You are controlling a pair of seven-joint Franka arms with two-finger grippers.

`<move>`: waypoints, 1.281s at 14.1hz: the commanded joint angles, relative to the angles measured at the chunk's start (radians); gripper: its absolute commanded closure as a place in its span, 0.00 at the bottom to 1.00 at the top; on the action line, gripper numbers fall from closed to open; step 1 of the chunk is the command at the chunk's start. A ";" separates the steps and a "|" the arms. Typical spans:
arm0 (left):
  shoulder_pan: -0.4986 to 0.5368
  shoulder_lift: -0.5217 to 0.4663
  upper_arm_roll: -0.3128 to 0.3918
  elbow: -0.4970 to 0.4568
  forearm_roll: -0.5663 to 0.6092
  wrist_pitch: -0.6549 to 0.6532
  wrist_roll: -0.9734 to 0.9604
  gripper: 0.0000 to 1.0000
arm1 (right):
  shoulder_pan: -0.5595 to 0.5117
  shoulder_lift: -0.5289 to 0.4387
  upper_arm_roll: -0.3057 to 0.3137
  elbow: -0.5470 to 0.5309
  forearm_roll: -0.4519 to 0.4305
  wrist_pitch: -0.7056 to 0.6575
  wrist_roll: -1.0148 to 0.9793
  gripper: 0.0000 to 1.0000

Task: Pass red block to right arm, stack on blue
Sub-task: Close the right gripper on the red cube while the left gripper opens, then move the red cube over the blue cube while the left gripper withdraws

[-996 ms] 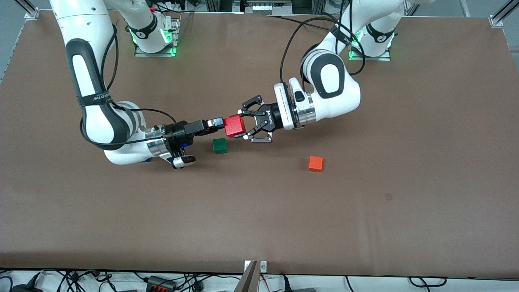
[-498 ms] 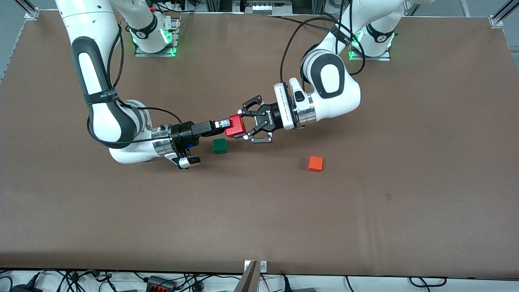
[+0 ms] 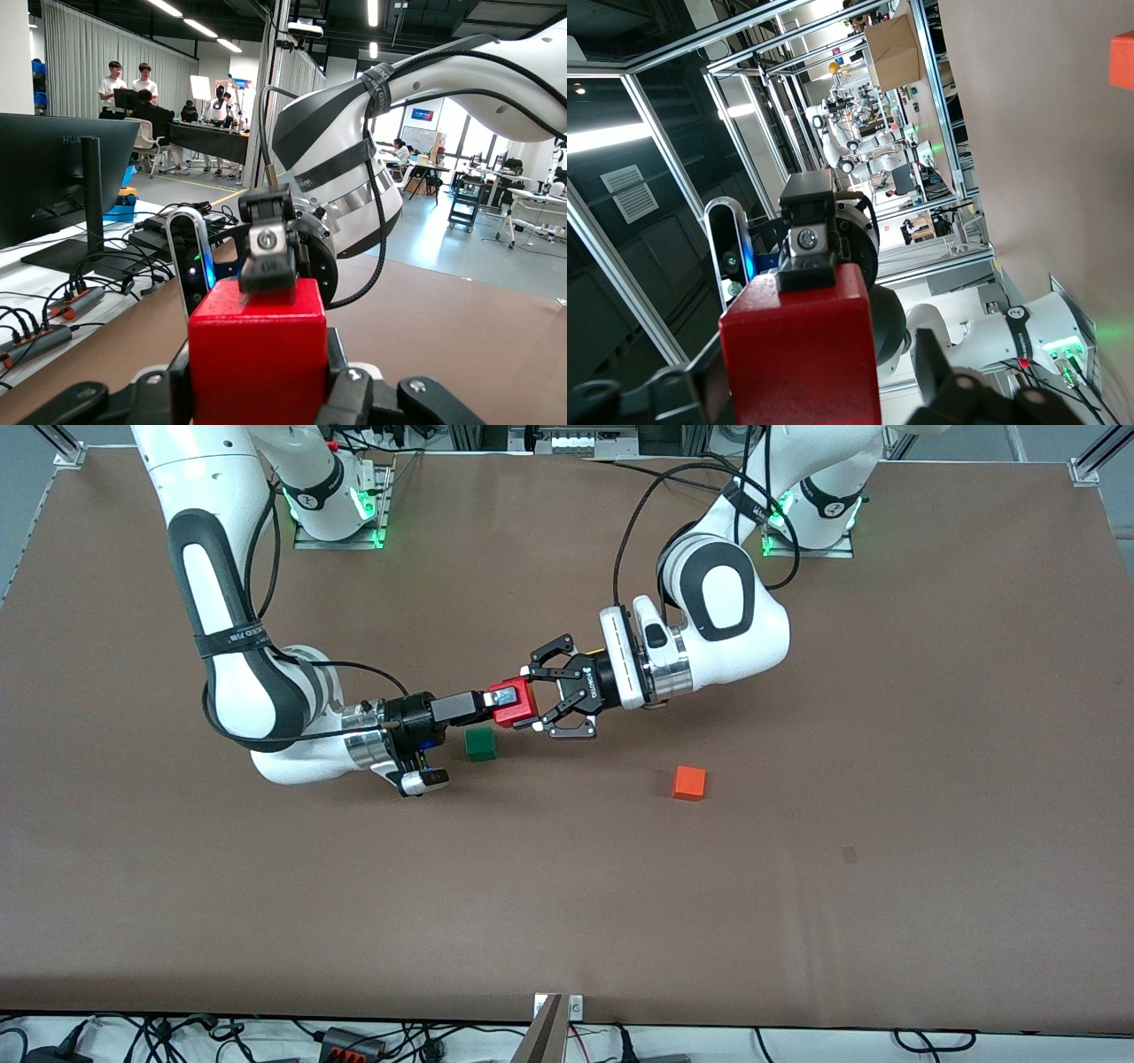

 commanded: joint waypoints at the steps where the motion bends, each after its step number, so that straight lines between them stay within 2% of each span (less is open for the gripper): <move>1: -0.003 0.012 -0.002 0.027 -0.029 0.025 0.056 0.97 | 0.006 0.012 -0.002 0.025 0.018 0.007 0.018 0.30; 3: -0.003 0.012 -0.002 0.027 -0.029 0.025 0.056 0.97 | 0.004 0.013 -0.004 0.040 0.016 0.006 0.018 0.79; 4: -0.003 0.012 -0.002 0.027 -0.027 0.025 0.056 0.97 | 0.004 0.012 -0.004 0.042 0.016 0.007 0.018 0.91; 5: -0.003 0.012 -0.002 0.027 -0.027 0.025 0.053 0.97 | 0.004 0.012 -0.004 0.044 0.016 0.007 0.018 0.95; 8: -0.002 0.011 -0.002 0.027 -0.027 0.025 0.050 0.94 | 0.004 0.012 -0.006 0.044 0.016 0.007 0.017 0.99; 9: 0.000 0.009 -0.002 0.027 -0.026 0.025 0.052 0.59 | 0.004 0.010 -0.006 0.045 0.016 0.007 0.017 1.00; 10: 0.000 0.009 -0.002 0.022 -0.026 0.026 0.059 0.01 | 0.003 0.010 -0.006 0.045 0.016 0.006 0.015 1.00; 15: 0.015 -0.003 -0.001 -0.001 -0.024 0.025 0.064 0.00 | 0.001 0.003 -0.013 0.048 -0.004 0.006 0.015 1.00; 16: 0.020 -0.012 -0.002 -0.002 -0.023 0.025 0.064 0.00 | -0.004 0.003 -0.016 0.056 -0.023 0.006 0.014 1.00; 18: 0.046 -0.018 -0.002 -0.004 -0.018 0.012 0.064 0.00 | -0.010 0.003 -0.025 0.100 -0.117 0.007 0.017 1.00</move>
